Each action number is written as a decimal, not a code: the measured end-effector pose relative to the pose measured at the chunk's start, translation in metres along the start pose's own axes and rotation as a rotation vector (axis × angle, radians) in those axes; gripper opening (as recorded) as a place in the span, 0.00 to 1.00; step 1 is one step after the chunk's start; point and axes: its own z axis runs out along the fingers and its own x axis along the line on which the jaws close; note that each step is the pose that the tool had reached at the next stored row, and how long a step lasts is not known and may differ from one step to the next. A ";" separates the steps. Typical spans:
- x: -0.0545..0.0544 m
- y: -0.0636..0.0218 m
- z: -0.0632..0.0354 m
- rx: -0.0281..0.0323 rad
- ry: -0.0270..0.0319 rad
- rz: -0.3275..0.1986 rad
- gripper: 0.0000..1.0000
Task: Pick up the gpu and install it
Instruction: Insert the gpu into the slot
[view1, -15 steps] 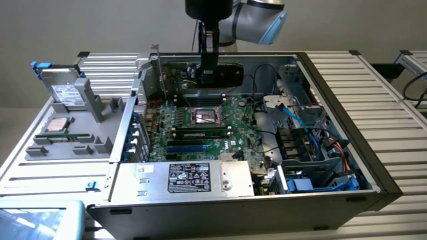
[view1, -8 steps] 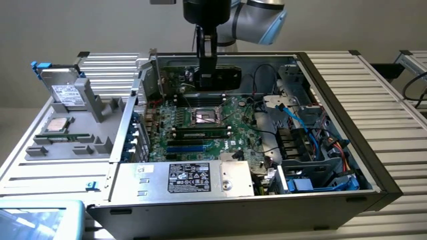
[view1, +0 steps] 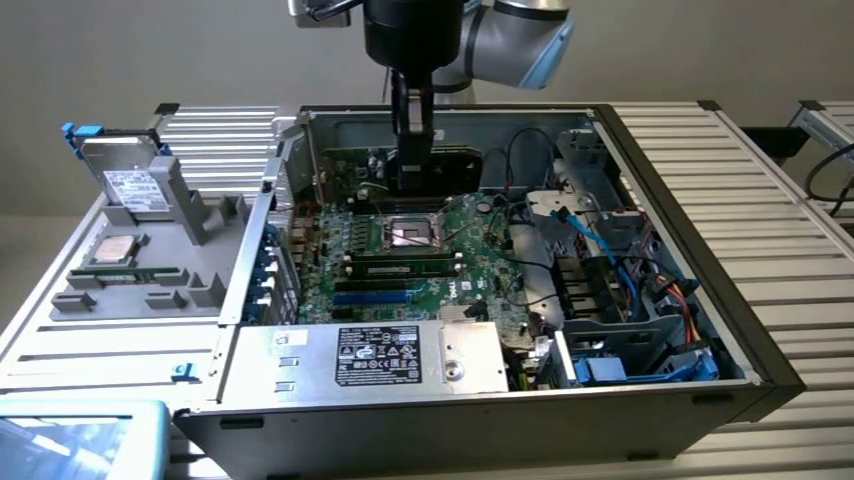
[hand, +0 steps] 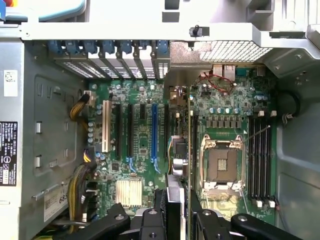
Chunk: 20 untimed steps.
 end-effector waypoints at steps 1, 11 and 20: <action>0.002 0.0005 0.0013 0.0000 -0.0001 0.000 0.28; 0.012 0.0140 0.0240 0.0000 -0.0001 -0.001 0.28; 0.012 0.0154 0.0396 0.0001 -0.0002 -0.001 0.28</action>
